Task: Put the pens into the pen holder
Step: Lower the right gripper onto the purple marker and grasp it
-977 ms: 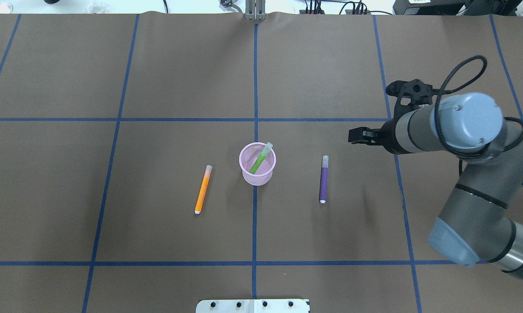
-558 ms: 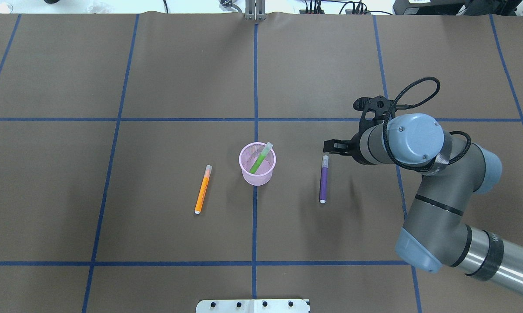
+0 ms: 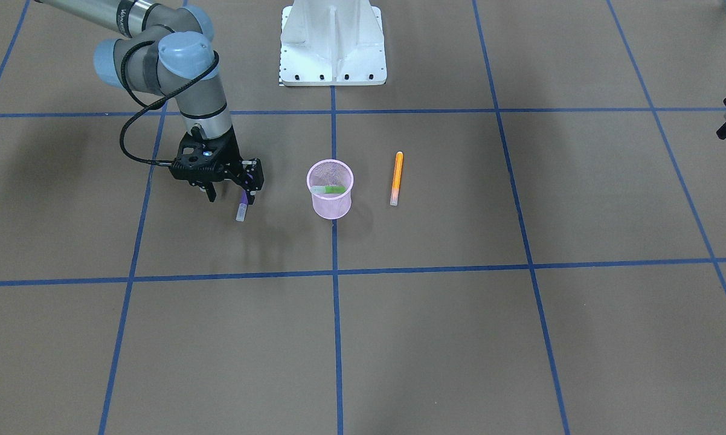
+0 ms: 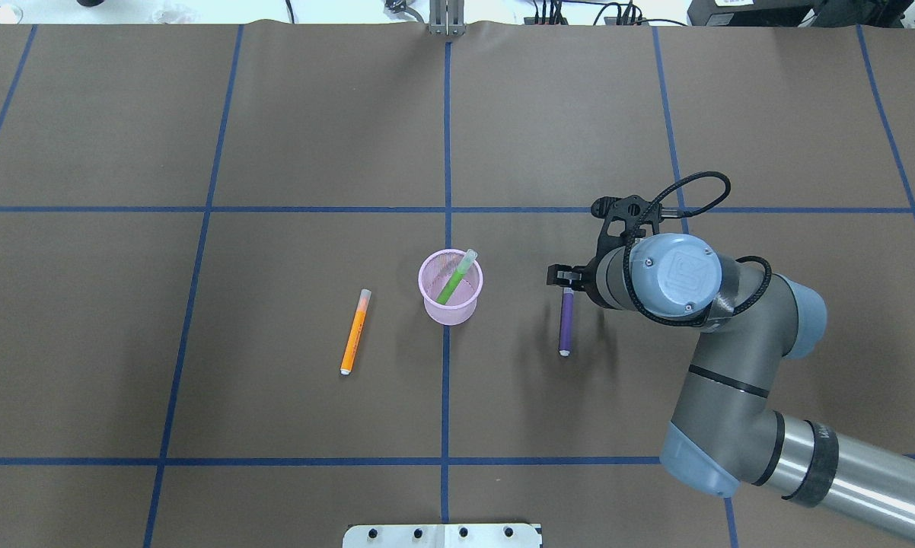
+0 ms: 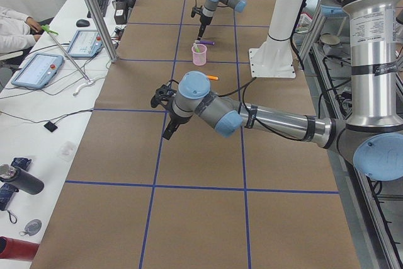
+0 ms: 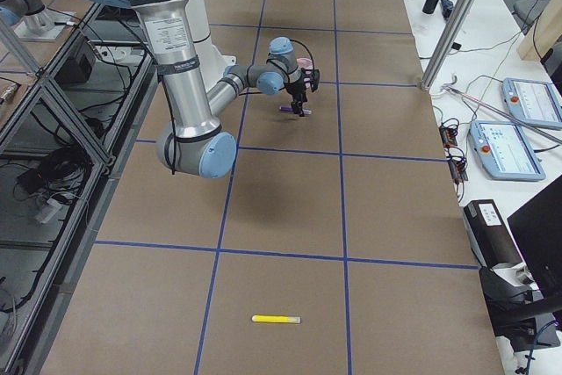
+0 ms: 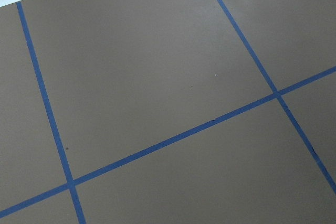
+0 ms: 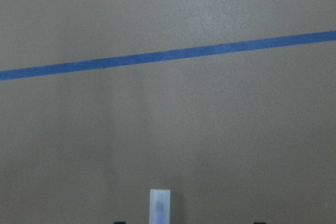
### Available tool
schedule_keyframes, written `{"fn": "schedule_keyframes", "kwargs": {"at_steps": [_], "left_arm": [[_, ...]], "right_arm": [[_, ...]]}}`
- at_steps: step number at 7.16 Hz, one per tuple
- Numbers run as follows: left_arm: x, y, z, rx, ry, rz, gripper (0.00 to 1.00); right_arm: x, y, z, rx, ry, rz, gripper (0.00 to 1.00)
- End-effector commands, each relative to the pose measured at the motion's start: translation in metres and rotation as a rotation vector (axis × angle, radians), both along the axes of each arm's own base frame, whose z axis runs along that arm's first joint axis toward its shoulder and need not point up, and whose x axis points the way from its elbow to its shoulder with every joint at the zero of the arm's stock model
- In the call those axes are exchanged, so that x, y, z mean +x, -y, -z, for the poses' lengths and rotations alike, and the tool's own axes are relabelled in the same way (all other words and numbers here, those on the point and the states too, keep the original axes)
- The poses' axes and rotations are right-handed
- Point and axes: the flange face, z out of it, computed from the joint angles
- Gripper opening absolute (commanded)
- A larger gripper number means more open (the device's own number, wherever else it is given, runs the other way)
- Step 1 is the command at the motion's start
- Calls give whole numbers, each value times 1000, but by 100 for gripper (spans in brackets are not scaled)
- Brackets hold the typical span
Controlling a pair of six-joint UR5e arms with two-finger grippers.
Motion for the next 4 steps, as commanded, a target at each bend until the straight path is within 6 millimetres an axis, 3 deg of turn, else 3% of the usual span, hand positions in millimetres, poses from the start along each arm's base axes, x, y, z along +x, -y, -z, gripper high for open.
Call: {"fn": "schedule_keyframes", "kwargs": {"at_steps": [1, 2, 4], "left_arm": [[-1, -4, 2, 15, -1, 1, 100], [-1, -5, 2, 21, -2, 0, 100], [-1, -9, -2, 21, -2, 0, 100]], "right_arm": [[-10, -5, -1, -12, -1, -6, 63], [-10, -5, -1, -14, -5, -6, 55], [-11, -6, -3, -16, -12, -2, 51]]}}
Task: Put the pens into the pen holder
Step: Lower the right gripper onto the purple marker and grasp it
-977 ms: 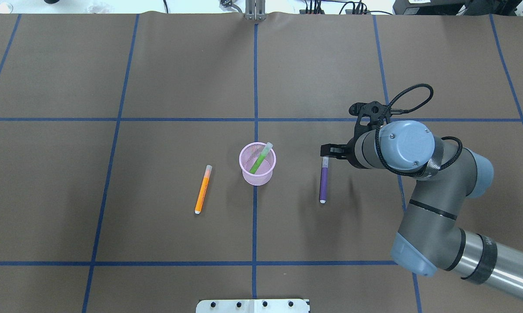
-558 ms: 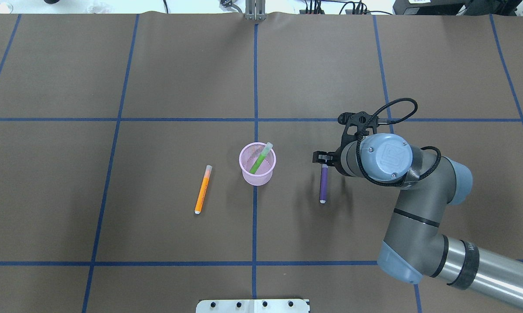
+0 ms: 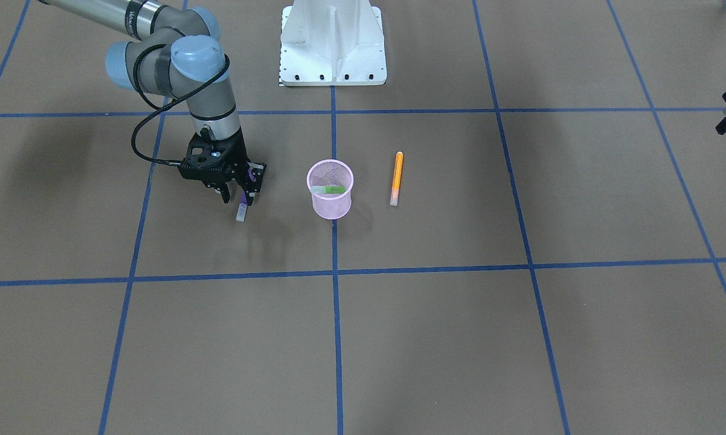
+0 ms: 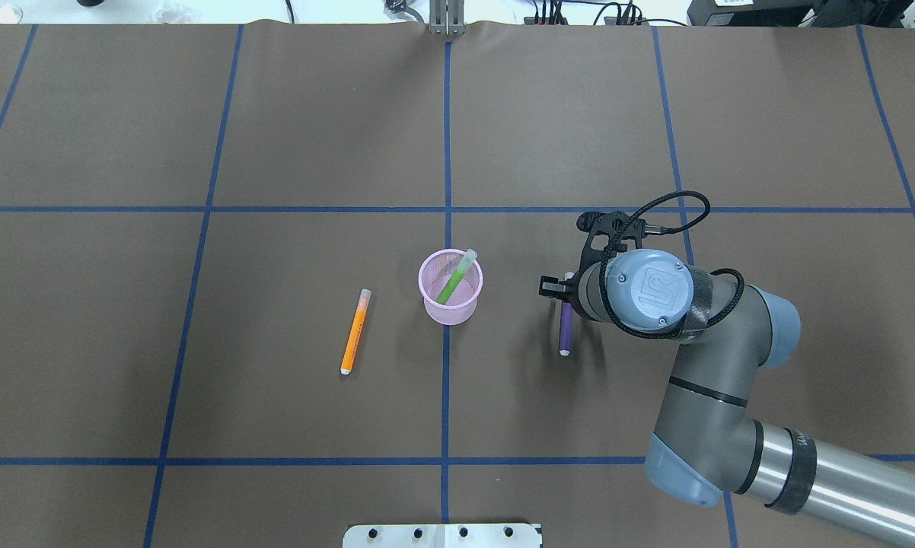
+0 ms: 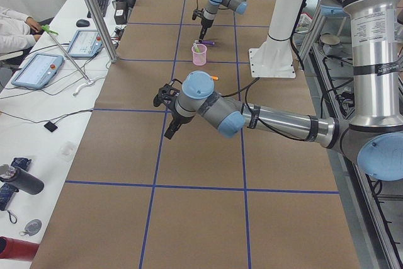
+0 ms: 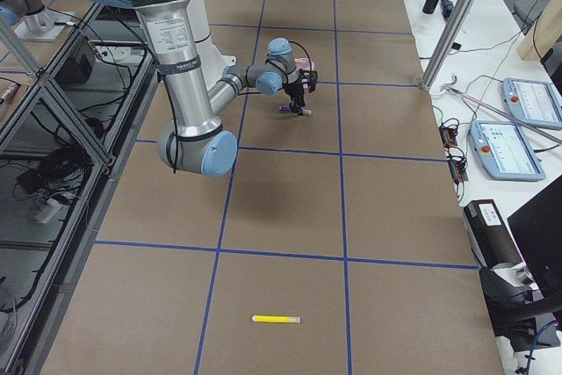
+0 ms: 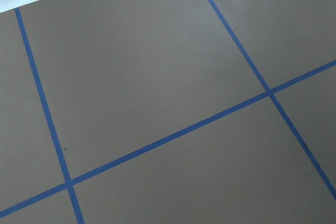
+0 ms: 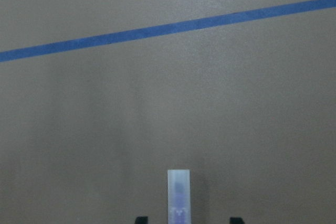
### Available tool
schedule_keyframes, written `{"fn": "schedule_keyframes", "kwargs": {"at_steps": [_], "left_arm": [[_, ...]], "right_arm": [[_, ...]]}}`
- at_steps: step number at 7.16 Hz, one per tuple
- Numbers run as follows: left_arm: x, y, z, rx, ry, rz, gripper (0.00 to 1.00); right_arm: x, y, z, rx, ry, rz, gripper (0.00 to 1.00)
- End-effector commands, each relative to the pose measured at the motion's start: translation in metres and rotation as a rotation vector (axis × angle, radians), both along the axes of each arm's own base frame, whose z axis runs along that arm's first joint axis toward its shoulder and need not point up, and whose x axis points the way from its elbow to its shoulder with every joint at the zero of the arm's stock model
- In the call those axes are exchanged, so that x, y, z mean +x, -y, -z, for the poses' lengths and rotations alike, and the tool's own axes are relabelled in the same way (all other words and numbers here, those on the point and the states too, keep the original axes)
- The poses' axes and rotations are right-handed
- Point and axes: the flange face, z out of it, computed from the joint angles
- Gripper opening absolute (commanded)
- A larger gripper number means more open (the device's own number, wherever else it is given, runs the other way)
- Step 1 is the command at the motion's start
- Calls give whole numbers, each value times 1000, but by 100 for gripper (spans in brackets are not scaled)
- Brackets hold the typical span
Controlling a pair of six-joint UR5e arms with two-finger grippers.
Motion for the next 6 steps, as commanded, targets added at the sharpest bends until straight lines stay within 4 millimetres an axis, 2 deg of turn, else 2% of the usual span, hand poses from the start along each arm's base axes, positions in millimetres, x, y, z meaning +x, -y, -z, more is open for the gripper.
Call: {"fn": "schedule_keyframes", "kwargs": {"at_steps": [1, 4, 6], "left_arm": [[0, -2, -2, 1, 0, 0, 100], [-1, -4, -5, -5, 1, 0, 100], [-1, -4, -5, -4, 1, 0, 100]], "right_arm": [[-5, -4, -3, -3, -10, 11, 47], [-8, -3, 2, 3, -8, 18, 39], [-12, -2, -3, 2, -20, 23, 35]]}}
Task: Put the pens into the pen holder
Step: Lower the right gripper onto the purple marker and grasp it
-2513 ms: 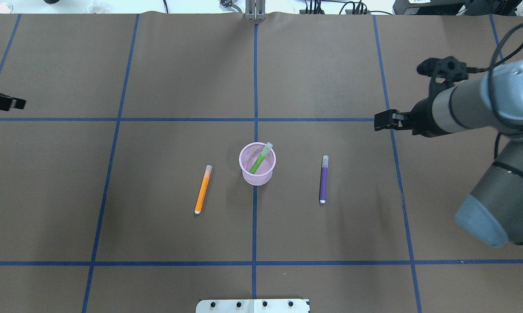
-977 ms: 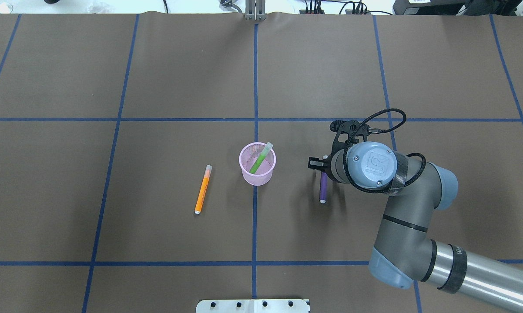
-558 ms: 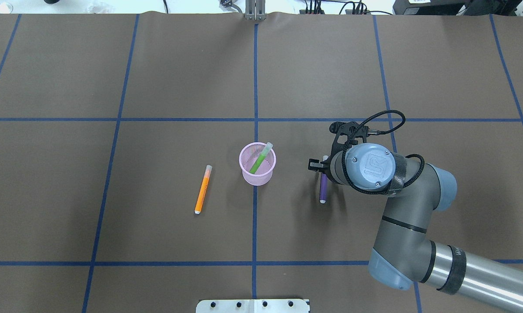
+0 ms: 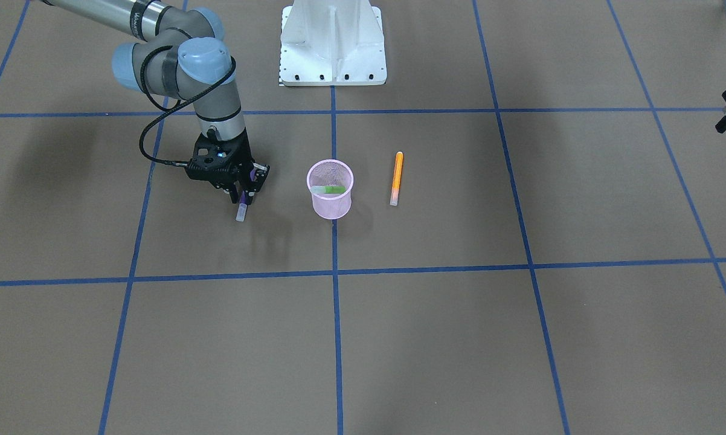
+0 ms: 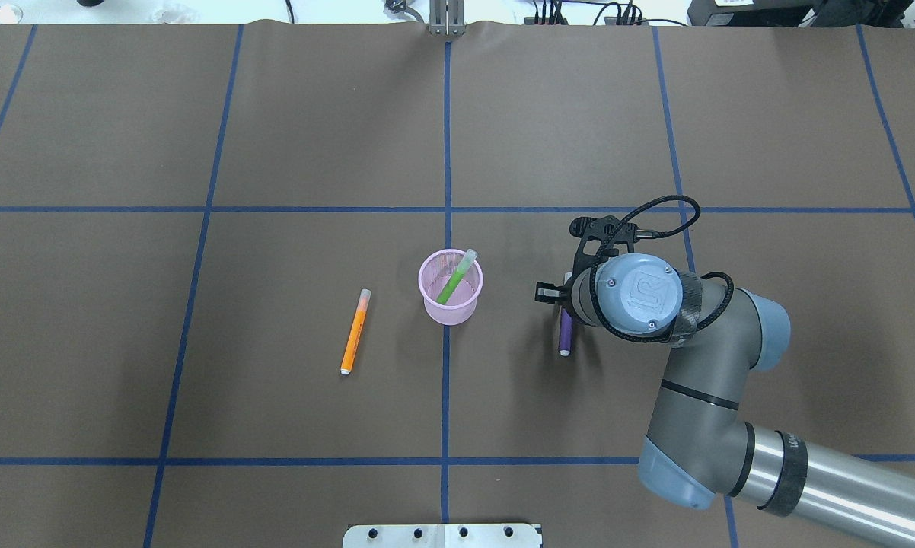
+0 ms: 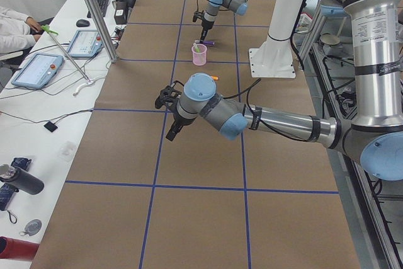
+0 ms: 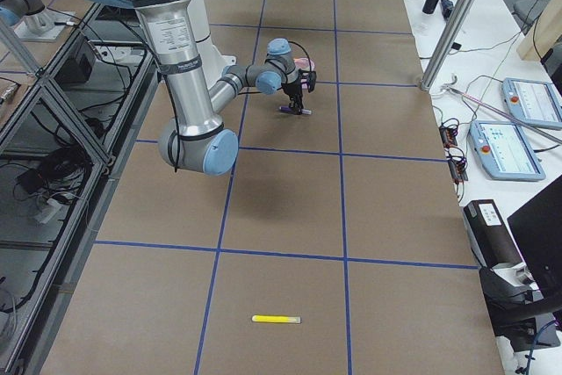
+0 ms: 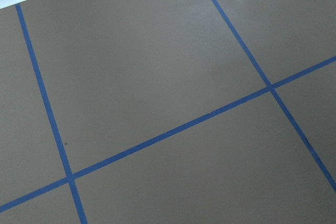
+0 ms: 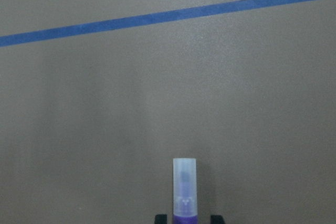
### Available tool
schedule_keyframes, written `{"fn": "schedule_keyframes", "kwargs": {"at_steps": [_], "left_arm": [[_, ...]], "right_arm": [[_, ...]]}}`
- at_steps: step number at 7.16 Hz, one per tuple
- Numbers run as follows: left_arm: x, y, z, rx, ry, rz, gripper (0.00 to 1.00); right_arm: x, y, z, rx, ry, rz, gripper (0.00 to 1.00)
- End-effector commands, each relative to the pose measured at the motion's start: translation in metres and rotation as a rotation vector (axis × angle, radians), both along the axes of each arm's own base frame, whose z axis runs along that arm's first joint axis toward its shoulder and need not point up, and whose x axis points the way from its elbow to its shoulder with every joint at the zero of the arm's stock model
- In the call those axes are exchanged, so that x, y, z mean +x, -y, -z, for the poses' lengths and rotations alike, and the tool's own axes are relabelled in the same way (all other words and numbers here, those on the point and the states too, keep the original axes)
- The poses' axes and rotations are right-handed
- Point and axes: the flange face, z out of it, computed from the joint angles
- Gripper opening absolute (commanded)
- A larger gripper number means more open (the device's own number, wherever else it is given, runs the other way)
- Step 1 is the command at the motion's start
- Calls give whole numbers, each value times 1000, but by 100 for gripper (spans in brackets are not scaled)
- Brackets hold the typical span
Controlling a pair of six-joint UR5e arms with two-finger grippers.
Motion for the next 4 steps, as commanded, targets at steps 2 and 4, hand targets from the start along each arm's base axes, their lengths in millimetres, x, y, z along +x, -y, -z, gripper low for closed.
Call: {"fn": "schedule_keyframes", "kwargs": {"at_steps": [2, 4], "left_arm": [[1, 0, 0, -1, 0, -2, 100], [1, 0, -1, -3, 0, -1, 100]], "right_arm": [[-2, 0, -3, 0, -7, 8, 27], [0, 0, 1, 3, -4, 6, 0]]}}
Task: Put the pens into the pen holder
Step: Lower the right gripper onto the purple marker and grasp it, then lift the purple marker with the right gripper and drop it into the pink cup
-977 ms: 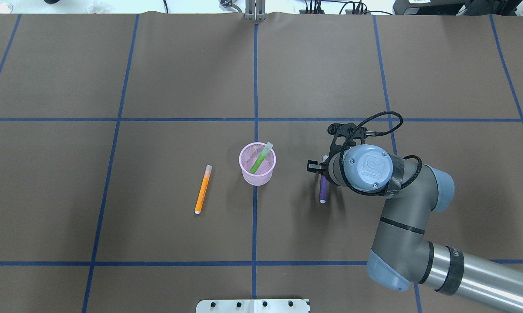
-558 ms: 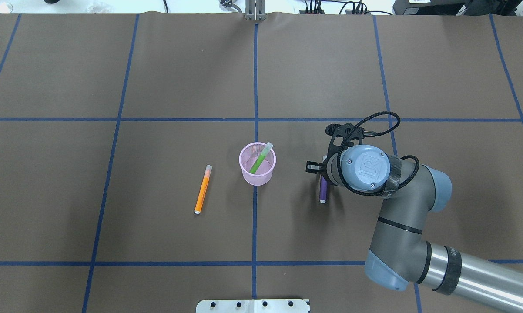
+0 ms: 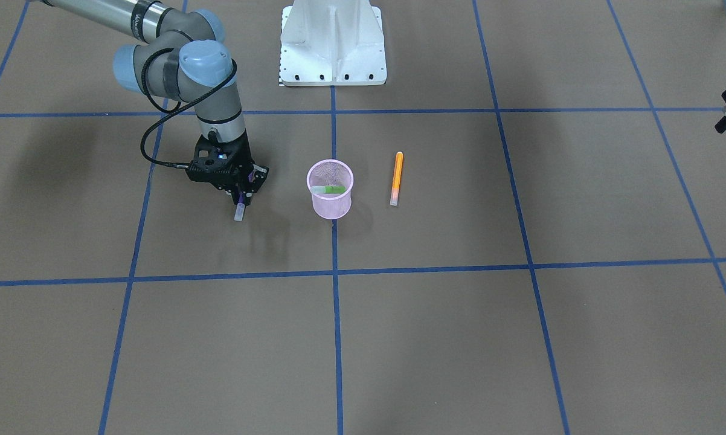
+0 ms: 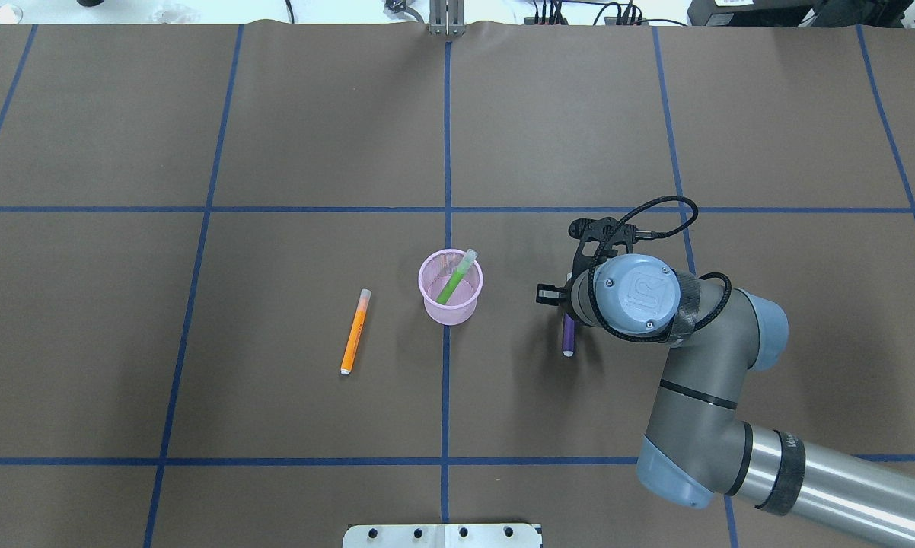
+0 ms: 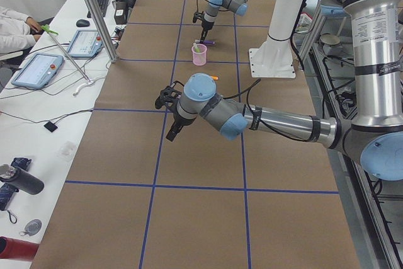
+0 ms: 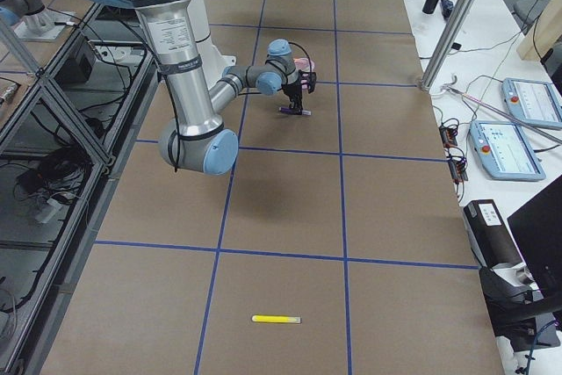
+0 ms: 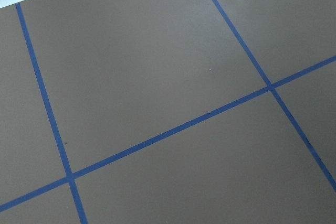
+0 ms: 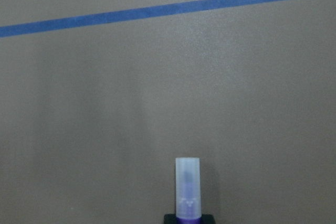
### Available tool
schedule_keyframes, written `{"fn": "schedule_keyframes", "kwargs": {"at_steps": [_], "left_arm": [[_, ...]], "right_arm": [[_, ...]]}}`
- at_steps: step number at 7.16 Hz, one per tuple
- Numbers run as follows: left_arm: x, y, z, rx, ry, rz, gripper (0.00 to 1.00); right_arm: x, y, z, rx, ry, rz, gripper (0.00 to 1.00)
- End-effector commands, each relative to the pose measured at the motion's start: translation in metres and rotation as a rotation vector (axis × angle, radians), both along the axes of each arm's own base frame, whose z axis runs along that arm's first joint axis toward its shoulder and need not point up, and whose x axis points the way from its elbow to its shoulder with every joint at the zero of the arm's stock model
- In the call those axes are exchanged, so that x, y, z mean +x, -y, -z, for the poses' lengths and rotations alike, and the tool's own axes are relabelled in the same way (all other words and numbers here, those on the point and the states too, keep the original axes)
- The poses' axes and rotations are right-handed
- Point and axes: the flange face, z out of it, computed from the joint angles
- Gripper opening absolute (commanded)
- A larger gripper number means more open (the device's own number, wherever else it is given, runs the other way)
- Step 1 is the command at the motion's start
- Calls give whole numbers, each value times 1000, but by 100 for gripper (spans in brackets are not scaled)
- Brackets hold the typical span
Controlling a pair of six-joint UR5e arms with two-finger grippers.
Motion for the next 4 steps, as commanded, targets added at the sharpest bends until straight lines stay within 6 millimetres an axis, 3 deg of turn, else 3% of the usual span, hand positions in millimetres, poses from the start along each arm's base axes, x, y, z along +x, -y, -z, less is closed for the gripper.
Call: {"fn": "schedule_keyframes", "kwargs": {"at_steps": [1, 3, 4], "left_arm": [[0, -2, -3, -8, 0, -1, 100], [2, -1, -5, -12, 1, -4, 100], [3, 1, -5, -17, 0, -3, 100]], "right_arm": [[11, 5, 22, 7, 12, -15, 0], [38, 10, 92, 74, 21, -107, 0], [55, 13, 112, 139, 26, -181, 0]]}}
